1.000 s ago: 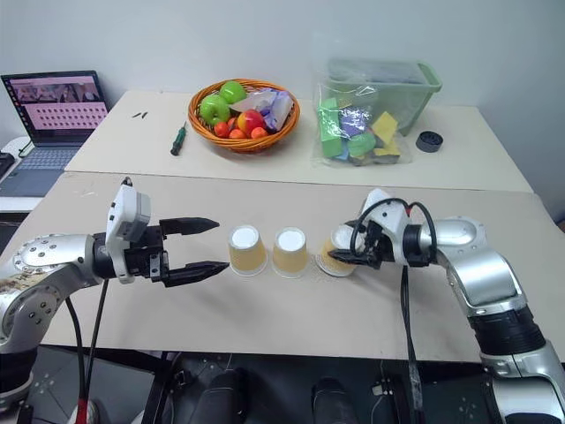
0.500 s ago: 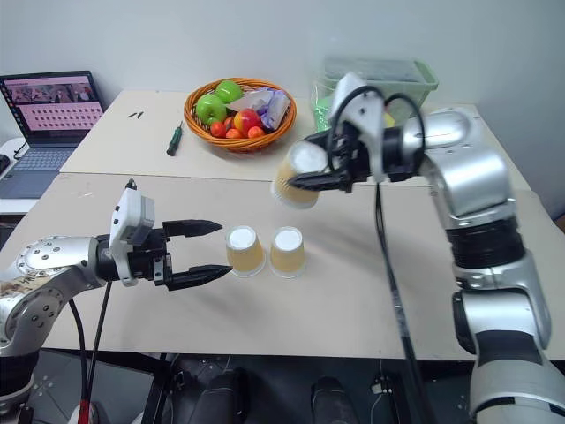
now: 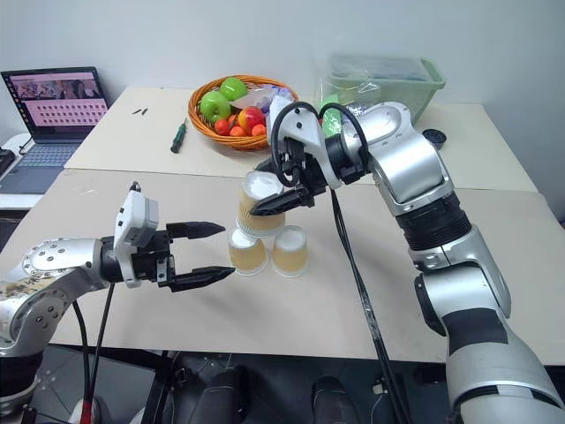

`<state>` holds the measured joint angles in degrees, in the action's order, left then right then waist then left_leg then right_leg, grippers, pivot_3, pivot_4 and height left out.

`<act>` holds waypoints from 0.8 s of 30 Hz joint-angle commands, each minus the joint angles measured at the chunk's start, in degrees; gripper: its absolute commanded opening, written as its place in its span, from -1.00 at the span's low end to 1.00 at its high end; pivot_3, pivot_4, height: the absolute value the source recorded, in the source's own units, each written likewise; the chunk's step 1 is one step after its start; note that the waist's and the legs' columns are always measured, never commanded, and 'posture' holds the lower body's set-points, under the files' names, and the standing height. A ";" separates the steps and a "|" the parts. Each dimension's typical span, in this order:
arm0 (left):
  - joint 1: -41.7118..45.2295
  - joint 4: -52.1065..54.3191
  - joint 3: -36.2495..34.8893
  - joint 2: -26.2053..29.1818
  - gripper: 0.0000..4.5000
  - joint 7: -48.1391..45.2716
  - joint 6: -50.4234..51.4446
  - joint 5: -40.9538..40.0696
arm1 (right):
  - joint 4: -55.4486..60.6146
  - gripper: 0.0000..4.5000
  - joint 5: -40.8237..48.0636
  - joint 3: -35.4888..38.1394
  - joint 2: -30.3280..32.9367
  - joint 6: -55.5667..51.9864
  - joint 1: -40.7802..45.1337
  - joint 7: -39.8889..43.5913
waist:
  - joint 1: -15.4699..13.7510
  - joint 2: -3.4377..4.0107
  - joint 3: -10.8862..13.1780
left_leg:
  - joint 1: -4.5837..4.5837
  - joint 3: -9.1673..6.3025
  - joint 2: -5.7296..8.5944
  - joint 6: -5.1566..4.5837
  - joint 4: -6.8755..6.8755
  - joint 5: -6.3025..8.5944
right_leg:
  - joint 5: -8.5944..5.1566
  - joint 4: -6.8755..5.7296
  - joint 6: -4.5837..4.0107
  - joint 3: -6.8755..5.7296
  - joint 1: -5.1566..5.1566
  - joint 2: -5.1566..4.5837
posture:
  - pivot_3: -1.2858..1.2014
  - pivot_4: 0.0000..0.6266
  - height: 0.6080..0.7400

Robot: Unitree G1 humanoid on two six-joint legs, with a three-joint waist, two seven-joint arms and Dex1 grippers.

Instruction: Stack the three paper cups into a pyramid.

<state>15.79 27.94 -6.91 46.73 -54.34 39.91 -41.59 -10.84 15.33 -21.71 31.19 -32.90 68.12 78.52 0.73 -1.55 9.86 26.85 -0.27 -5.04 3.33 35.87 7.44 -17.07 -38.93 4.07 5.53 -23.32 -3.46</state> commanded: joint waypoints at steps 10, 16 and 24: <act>0.61 1.42 -0.44 0.16 1.00 1.07 -0.93 0.03 | -0.27 0.20 -3.47 -0.72 -0.21 1.36 -2.03 1.24 | 0.00 0.00 0.00 | -0.02 0.00 0.00 0.00 0.00 0.00 | -0.01 -0.02 0.00 0.00 0.01 0.00 | 0.03 -0.52 0.28; 0.68 1.21 -0.31 0.13 1.00 1.23 -1.05 0.20 | -0.76 0.98 -3.49 1.61 -0.72 1.64 -0.97 0.09 | -0.05 0.00 0.00 | -0.03 0.00 0.00 0.00 0.01 0.00 | -0.01 -0.03 0.00 0.00 0.04 0.01 | 0.03 -0.52 0.28; -0.38 2.11 -1.71 -0.18 1.00 1.96 -0.49 -1.25 | 5.80 0.98 17.16 18.20 5.23 -11.43 3.47 8.29 | -0.23 0.01 0.11 | 0.03 0.00 0.00 0.00 -0.02 0.00 | -0.03 -0.02 -0.01 -0.01 -0.01 0.00 | 0.03 -0.52 0.28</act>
<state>15.61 28.04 -6.90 46.73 -52.76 39.94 -41.78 -8.12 26.34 -9.73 34.28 -40.25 69.15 84.99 0.50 -1.53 9.97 26.87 -0.28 -5.03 3.33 35.85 7.44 -17.10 -38.95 4.05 5.52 -23.32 -3.46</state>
